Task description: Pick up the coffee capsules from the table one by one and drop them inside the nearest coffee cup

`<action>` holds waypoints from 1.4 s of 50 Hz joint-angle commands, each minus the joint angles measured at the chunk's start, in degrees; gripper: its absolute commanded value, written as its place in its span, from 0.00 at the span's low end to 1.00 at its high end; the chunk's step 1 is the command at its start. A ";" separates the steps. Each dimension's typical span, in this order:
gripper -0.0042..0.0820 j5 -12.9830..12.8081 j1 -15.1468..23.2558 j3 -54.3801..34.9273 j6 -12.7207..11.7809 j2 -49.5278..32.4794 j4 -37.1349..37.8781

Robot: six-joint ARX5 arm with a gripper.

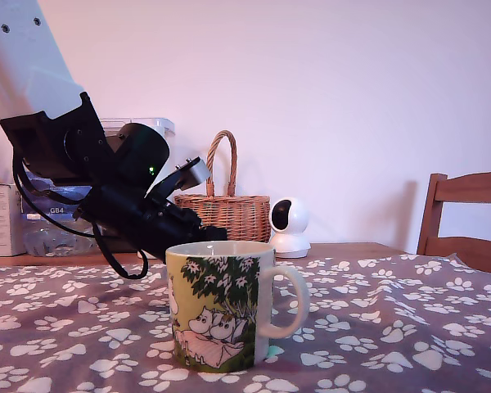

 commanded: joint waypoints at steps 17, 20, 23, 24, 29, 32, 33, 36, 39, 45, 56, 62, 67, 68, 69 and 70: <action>0.21 0.09 0.07 0.22 0.72 1.70 0.28; 0.21 0.33 0.22 0.22 0.72 1.42 0.26; 0.21 0.81 0.37 0.22 0.72 0.90 0.11; 0.21 0.98 0.42 0.22 0.72 0.74 0.02; 0.21 2.10 0.68 0.20 0.72 -0.20 -0.11; 0.21 2.47 0.76 0.07 0.72 -0.83 -0.15; 0.21 2.56 0.85 -0.07 0.72 -1.18 -0.15; 0.21 2.64 0.98 -0.55 0.74 -2.01 -0.04; 0.21 2.64 1.11 -1.20 1.03 -3.13 -0.04; 0.21 2.67 1.36 -2.49 1.77 -5.20 -0.09; 0.21 2.67 1.44 -5.46 1.75 -9.09 0.00; 0.21 2.67 1.42 -7.30 1.75 -11.23 -0.04; 0.21 2.67 1.42 -9.16 1.75 -13.44 0.07; 0.21 2.64 1.42 -9.53 1.75 -13.86 0.15; 0.21 2.64 1.42 -9.97 1.75 -14.36 0.26; 0.21 2.67 1.42 -10.43 1.73 -14.86 0.35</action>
